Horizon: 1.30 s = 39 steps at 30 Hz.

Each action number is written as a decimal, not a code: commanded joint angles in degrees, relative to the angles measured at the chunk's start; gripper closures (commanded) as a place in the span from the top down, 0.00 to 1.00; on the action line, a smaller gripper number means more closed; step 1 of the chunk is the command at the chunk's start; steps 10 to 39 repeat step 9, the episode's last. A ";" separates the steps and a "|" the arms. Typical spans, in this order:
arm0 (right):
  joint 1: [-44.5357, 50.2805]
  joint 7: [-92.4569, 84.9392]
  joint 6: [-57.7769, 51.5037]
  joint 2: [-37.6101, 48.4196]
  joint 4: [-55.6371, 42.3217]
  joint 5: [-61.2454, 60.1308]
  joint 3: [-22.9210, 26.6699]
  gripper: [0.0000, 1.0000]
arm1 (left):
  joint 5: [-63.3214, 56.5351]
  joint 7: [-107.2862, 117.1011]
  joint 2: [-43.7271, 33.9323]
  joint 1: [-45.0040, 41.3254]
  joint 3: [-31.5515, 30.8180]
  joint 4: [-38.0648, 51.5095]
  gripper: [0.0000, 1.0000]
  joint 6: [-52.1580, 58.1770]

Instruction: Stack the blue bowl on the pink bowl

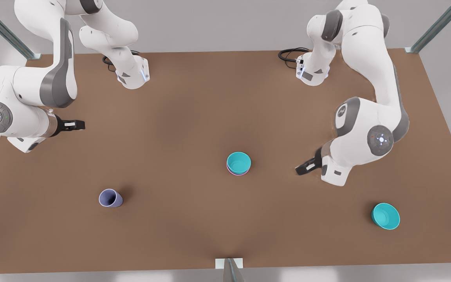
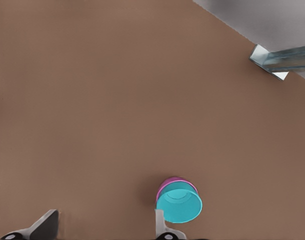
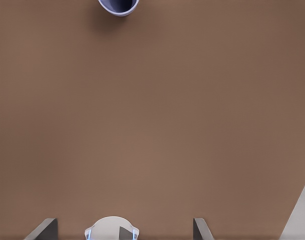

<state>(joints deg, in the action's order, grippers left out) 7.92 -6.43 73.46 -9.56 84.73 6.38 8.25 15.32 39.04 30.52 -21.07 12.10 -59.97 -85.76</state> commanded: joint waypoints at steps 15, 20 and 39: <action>-0.10 0.46 2.30 0.16 -0.62 0.47 0.10 1.00 | -18.58 -38.07 -15.14 11.31 -12.27 -16.58 1.00 -1.52; -0.10 0.46 2.30 0.16 -0.62 0.47 0.10 1.00 | -18.58 -38.07 -15.14 11.31 -12.27 -16.58 1.00 -1.52; -0.10 0.46 2.30 0.16 -0.62 0.47 0.10 1.00 | -18.58 -38.07 -15.14 11.31 -12.27 -16.58 1.00 -1.52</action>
